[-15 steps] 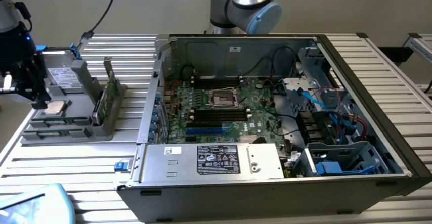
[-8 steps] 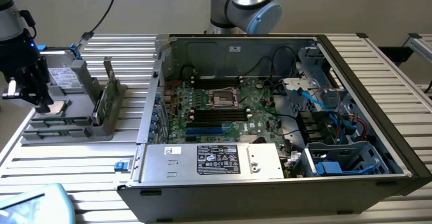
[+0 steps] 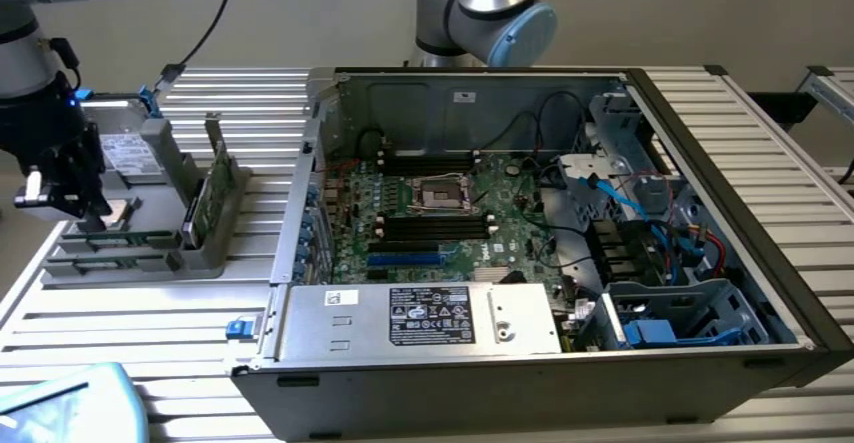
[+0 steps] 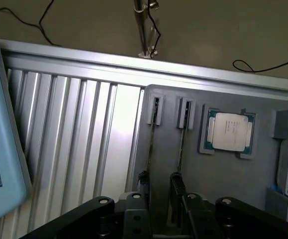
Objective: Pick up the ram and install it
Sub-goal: 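Pick up the ram and move it above insertion slot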
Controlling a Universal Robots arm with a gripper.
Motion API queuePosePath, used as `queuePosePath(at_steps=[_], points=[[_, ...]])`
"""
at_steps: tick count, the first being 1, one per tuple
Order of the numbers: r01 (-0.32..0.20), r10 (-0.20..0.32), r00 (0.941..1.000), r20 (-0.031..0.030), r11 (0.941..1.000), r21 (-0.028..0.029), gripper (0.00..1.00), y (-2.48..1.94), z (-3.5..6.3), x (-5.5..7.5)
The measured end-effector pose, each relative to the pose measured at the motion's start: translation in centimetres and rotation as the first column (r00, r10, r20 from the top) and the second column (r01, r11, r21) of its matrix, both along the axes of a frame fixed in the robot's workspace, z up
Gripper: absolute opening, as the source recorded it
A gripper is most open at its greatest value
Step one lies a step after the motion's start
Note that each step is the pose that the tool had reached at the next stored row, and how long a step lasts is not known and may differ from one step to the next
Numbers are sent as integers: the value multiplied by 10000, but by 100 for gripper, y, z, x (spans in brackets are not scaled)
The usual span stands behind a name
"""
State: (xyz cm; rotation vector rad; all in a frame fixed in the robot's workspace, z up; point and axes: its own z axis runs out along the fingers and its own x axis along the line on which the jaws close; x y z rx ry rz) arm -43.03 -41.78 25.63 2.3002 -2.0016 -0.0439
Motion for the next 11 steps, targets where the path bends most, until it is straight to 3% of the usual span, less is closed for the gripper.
queuePosePath(at_steps=[11], points=[[17, -17, 10000, 6, 10000, -10, 31, -77, -198, 0]])
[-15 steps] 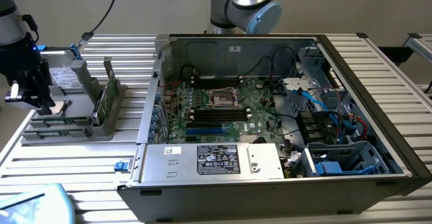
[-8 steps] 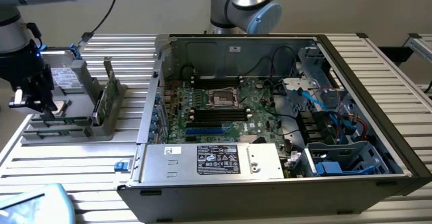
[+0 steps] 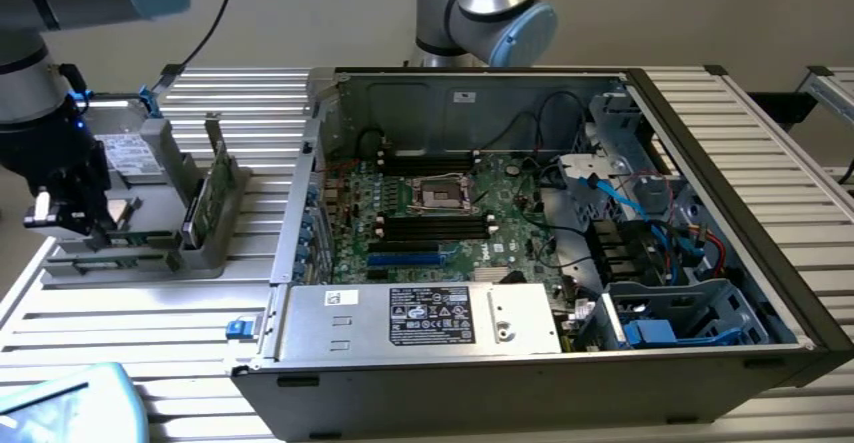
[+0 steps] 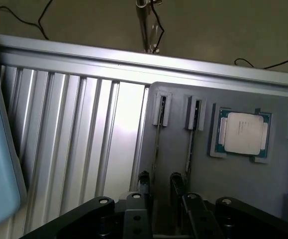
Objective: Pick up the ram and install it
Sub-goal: 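Pick up the ram and move it above insertion slot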
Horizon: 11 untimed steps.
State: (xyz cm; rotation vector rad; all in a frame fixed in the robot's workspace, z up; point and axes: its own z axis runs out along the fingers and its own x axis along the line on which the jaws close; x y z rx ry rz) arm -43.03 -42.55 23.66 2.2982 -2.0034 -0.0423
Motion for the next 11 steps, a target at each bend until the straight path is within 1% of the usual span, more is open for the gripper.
queuePosePath(at_steps=[6, 11], points=[[0, 0, 10000, 6, 10000, 0, 31, -32, -108, 0], [0, 0, 10000, 21, 10000, 0, 31, -39, -200, 0]])
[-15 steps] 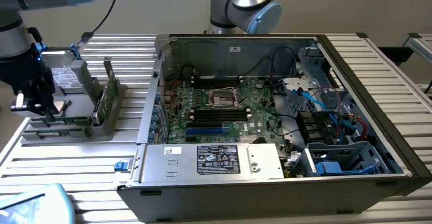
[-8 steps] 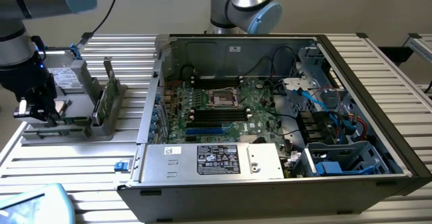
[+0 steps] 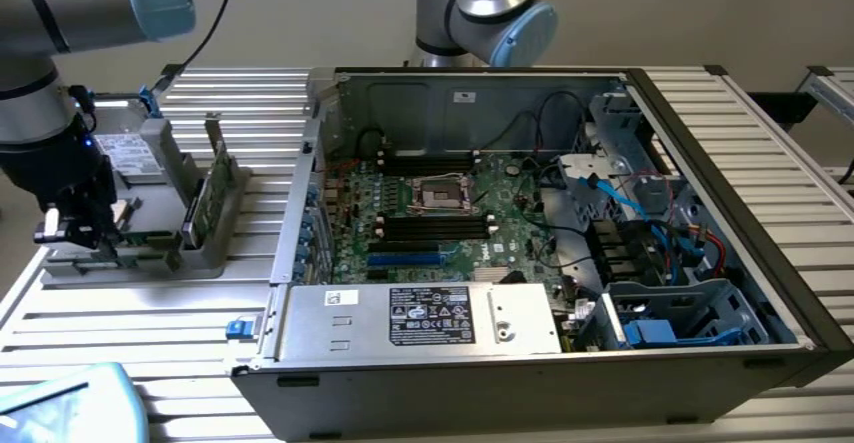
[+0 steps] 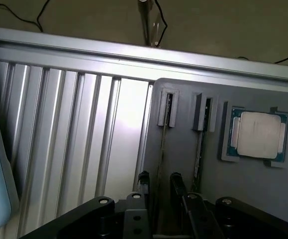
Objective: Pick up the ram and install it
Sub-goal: 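Pick up the ram and move it above insertion slot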
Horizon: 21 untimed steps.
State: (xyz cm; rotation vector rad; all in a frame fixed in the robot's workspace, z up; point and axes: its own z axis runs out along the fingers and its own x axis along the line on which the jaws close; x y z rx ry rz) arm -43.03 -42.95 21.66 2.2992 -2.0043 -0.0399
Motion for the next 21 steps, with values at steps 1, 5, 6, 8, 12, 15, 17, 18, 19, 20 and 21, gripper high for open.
queuePosePath(at_steps=[1, 5, 6, 8, 12, 15, 17, 18, 19, 20, 21], points=[[0, 0, 10000, 7, 10000, 0, 31, 0, -18, 0], [0, 0, 10000, 45, 10000, 0, 31, -1, -91, 0], [0, 0, 10000, 57, 10000, 0, 31, -1, -109, 0], [0, 0, 10000, 82, 10000, -1, 31, -3, -142, 0], [0, 0, 9999, 140, 10000, -1, 31, -4, -202, 0], [2, -2, 9999, 147, 10000, 1, 31, -4, -224, 1], [0, 0, 9999, 143, 10000, -1, 31, -5, -235, 4], [0, 0, 9999, 142, 10000, -1, 31, -5, -235, 5], [0, 0, 9999, 142, 10000, -2, 31, -5, -235, 5], [0, 0, 9999, 145, 10000, 0, 31, -5, -237, 8], [-1, 1, 9999, 145, 10000, 0, 31, -5, -237, 16]])
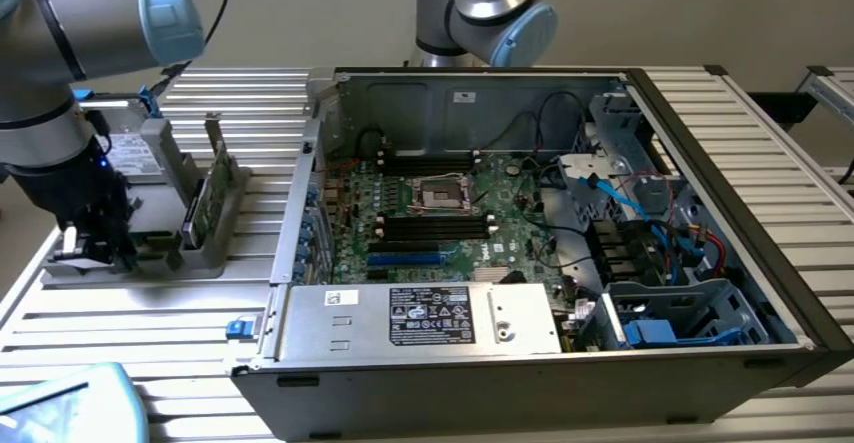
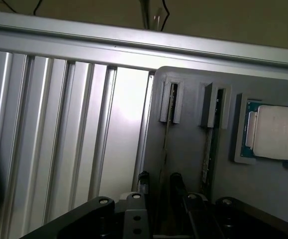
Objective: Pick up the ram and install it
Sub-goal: 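Pick up the ram and move it above insertion slot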
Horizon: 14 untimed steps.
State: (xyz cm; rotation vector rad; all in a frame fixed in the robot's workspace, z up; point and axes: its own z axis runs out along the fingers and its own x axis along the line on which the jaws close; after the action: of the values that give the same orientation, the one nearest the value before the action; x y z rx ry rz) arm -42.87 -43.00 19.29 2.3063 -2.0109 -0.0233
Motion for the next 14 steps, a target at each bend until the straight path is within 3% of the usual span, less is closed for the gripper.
queuePosePath(at_steps=[10, 14], points=[[4, -4, 10000, -1, 10000, 0, 31, 1, -1, 14], [7, -7, 10000, -2, 10000, 0, 16, 1, -1, 14]])
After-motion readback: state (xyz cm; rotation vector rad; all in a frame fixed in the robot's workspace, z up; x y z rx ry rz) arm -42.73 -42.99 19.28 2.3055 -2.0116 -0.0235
